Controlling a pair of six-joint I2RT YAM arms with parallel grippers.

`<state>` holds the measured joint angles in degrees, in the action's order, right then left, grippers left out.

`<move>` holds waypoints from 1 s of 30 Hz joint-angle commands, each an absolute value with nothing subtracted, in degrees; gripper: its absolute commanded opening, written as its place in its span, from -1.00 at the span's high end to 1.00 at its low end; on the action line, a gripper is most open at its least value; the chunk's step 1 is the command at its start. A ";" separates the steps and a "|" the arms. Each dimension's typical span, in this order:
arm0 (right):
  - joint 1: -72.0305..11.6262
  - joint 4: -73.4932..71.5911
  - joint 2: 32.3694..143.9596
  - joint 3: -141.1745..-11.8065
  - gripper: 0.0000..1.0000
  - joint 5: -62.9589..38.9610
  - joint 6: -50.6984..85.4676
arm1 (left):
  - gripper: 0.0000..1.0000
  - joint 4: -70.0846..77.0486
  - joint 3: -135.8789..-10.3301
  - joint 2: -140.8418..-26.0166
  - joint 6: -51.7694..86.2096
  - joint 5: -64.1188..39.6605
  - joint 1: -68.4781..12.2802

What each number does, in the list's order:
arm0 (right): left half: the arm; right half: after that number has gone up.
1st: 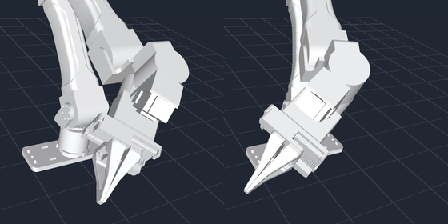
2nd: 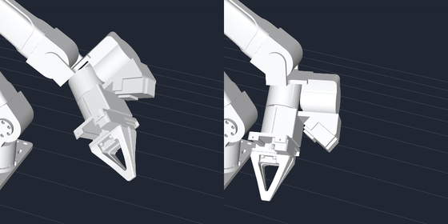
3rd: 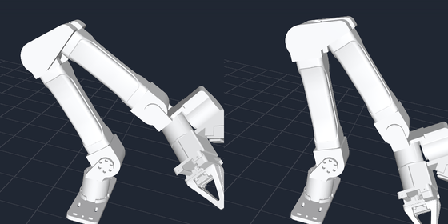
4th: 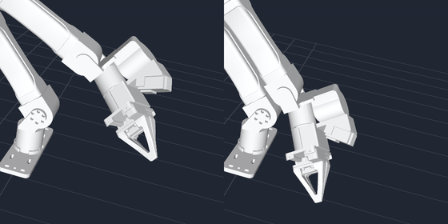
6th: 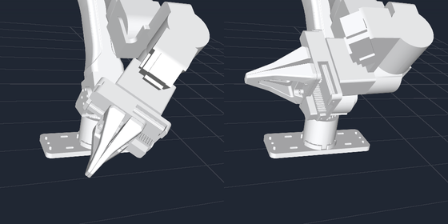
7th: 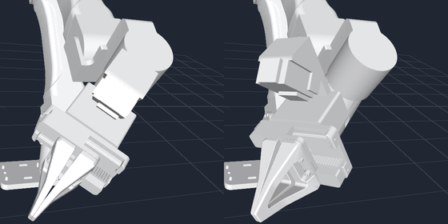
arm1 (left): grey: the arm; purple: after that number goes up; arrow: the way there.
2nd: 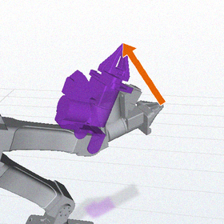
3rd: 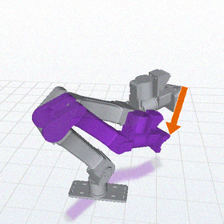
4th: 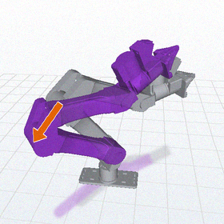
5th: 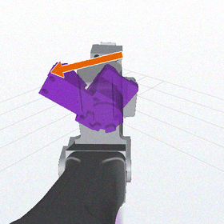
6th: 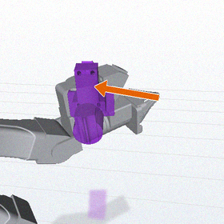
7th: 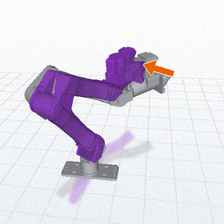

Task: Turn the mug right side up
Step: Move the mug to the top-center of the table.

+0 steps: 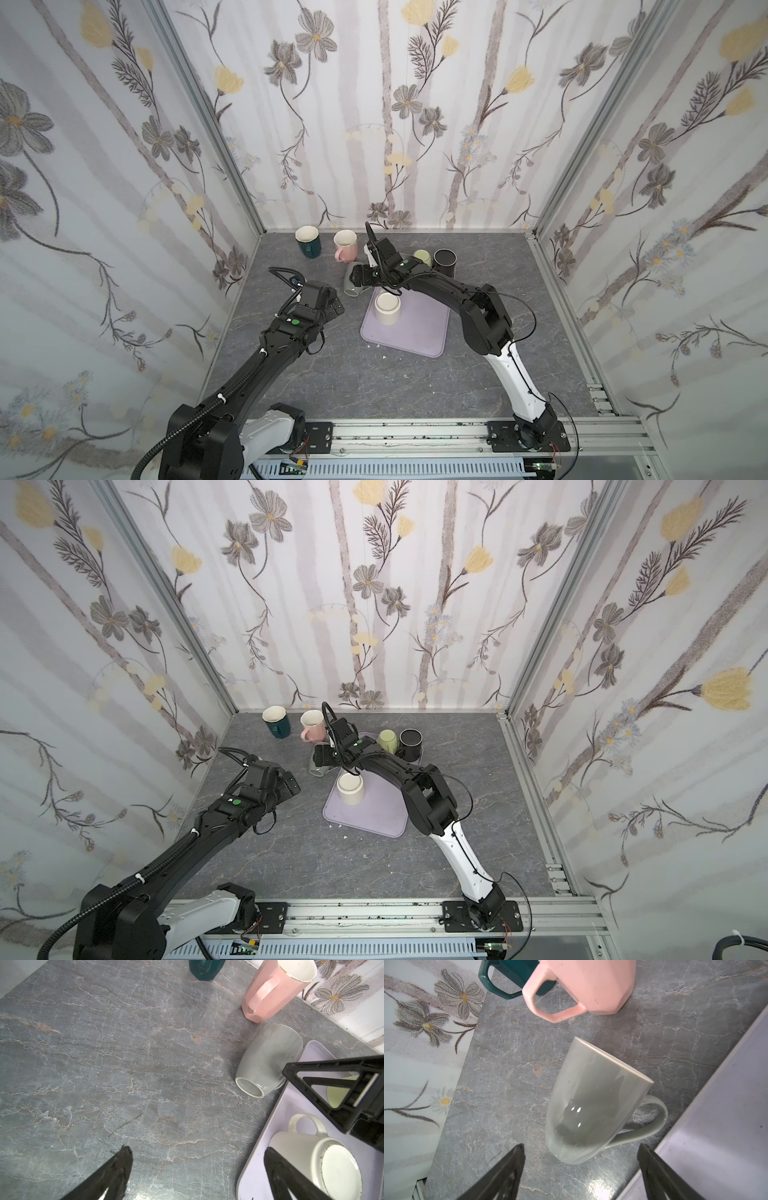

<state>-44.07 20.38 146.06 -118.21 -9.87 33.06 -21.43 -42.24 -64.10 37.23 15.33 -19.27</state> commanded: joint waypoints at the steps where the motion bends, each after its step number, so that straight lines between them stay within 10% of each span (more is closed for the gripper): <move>1: -43.97 17.50 147.11 -118.74 -0.74 -11.99 34.67 | -1.00 -19.65 -42.26 -64.34 36.78 16.38 -18.84; 30: -45.45 20.48 151.86 -124.67 -0.73 -23.63 29.82 | -1.00 -16.84 -47.96 -67.62 35.34 13.93 -15.86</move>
